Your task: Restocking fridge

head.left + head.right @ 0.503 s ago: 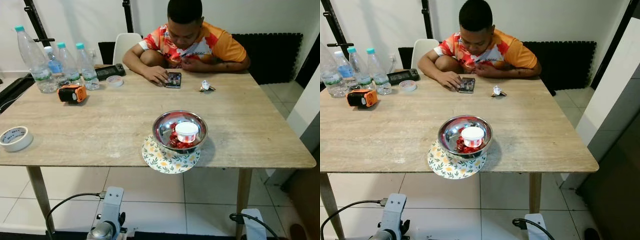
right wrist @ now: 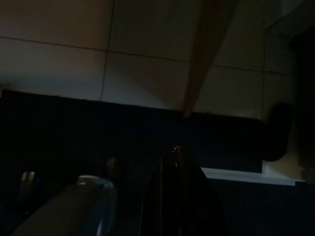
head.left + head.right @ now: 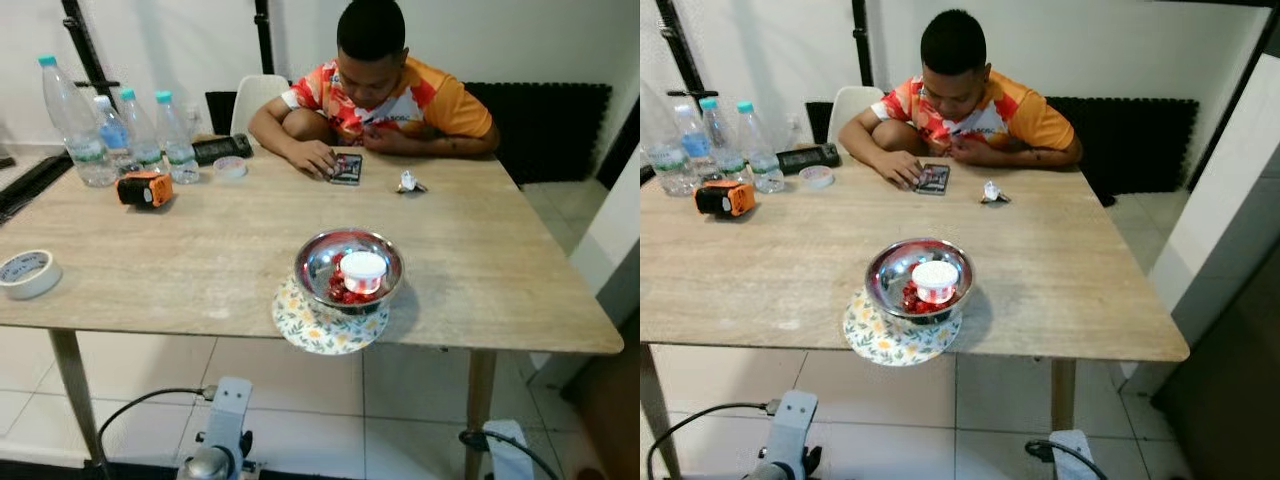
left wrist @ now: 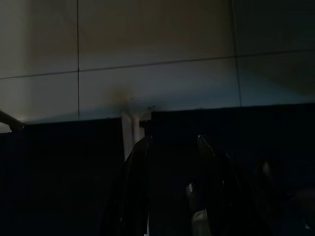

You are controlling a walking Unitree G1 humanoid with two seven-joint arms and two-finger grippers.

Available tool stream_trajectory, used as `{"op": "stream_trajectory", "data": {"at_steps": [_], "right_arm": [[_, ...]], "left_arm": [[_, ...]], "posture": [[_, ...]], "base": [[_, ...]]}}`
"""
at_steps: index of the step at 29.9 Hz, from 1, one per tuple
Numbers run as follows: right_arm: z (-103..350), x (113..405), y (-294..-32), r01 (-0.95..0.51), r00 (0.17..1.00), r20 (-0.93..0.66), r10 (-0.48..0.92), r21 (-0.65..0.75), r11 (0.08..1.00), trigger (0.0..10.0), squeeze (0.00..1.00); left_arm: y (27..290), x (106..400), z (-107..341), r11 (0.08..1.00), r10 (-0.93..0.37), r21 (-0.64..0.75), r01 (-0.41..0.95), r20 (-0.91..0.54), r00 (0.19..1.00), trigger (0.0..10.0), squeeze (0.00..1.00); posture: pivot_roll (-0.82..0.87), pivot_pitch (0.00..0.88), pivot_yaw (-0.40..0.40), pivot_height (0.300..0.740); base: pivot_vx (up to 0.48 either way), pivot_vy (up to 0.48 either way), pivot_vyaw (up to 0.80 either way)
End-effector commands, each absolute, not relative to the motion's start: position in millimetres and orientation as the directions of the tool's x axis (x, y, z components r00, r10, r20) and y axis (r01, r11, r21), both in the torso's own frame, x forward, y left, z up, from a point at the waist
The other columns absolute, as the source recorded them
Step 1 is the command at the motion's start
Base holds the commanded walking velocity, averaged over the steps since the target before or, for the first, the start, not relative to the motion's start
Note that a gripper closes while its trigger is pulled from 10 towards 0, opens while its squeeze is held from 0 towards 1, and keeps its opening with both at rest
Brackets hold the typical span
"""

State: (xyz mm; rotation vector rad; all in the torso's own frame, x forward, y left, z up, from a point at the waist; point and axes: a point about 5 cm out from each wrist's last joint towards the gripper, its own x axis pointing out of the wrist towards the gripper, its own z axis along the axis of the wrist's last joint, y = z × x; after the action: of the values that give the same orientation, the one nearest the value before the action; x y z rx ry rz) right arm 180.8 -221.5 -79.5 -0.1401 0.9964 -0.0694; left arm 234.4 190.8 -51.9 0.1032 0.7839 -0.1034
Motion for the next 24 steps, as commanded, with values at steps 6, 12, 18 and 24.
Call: {"op": "stream_trajectory", "data": {"at_steps": [6, 12, 18, 24], "right_arm": [[-80.1, 179.7, -220.9, -0.018, 0.538, -0.834, -0.120, -0.154, 0.988, 10.0, 0.00], [-79.3, 182.7, -218.6, -0.019, 0.543, -0.832, -0.115, -0.148, 0.989, 10.0, 0.00], [-79.4, 183.2, -216.8, -0.028, 0.544, -0.832, -0.108, -0.146, 0.989, 10.0, 0.00], [-75.0, 191.1, -217.2, -0.063, 0.568, -0.819, -0.082, -0.143, 0.988, 10.0, 0.00]], "left_arm": [[188.6, 233.4, -52.3, 0.989, -0.068, 0.047, 0.141, -0.699, 0.711, 10.0, 0.00], [190.4, 234.2, -51.4, 0.991, -0.059, 0.048, 0.127, -0.692, 0.719, 10.0, 0.00], [189.4, 234.8, -50.8, 0.992, -0.073, 0.026, 0.125, -0.687, 0.723, 10.0, 0.00], [186.6, 234.8, -50.8, 0.988, -0.096, 0.024, 0.154, -0.684, 0.723, 10.0, 0.00]], "posture": [[-0.05, 0.000, 0.011, 0.740], [-0.05, 0.000, 0.006, 0.740], [-0.04, 0.000, 0.003, 0.740], [-0.04, 0.000, 0.002, 0.740]], "base": [[0.000, 0.000, 0.00], [0.000, 0.000, 0.00], [0.000, 0.000, 0.00], [0.000, 0.000, 0.00]]}}
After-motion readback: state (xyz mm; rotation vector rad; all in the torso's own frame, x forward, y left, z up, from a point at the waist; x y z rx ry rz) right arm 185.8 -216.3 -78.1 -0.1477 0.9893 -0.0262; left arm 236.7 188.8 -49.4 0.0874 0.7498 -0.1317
